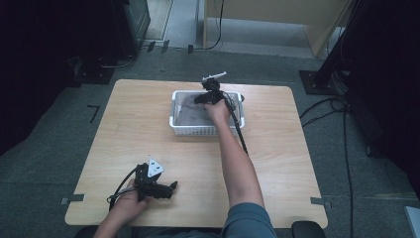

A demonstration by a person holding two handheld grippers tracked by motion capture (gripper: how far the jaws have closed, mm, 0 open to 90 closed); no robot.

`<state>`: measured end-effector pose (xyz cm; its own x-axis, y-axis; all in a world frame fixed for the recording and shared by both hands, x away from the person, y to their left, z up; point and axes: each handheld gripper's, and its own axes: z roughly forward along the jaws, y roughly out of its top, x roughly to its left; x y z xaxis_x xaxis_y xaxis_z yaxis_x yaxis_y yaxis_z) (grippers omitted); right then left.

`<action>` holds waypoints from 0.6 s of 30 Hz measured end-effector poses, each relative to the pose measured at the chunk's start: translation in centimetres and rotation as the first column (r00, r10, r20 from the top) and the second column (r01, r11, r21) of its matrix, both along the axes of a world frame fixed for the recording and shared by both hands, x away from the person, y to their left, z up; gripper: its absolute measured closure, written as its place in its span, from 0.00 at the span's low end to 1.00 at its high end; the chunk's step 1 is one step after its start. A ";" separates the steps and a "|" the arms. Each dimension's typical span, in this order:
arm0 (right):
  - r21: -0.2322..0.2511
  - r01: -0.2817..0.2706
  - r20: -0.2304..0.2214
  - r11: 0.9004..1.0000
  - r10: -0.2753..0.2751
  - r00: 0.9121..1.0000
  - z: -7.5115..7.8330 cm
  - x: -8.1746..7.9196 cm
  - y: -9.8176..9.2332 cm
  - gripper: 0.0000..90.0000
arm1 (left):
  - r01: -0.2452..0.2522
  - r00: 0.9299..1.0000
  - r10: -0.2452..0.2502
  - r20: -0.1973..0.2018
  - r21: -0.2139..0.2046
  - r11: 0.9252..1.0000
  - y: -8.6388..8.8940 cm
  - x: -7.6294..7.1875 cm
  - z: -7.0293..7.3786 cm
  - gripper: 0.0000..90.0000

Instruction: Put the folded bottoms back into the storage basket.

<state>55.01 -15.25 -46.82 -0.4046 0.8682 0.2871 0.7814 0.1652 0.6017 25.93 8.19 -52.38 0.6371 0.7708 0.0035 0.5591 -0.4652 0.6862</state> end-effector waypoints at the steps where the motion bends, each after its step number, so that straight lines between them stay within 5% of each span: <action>1: -0.007 -0.004 -0.003 1.000 0.004 1.000 -0.4 0.1 0.3 0.61 | 0.000 1.000 0.000 0.000 -0.001 1.000 0.0 0.0 0.0 0.00; 6: -0.044 -0.033 -0.022 0.998 0.032 0.999 -2.2 0.2 1.2 0.63 | 0.004 1.000 -0.004 0.002 0.000 1.000 0.0 -0.1 0.0 0.00; 18: 0.007 -0.062 -0.030 0.998 0.062 0.998 -0.9 -0.1 0.6 0.56 | 0.003 1.000 -0.003 0.002 0.000 1.000 0.0 -0.1 0.0 0.00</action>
<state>54.90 -14.61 -47.68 -0.4489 0.8400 0.3048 0.7873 0.2105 0.5795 25.85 8.19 -52.40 0.6397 0.7686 0.0051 0.5559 -0.4673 0.6874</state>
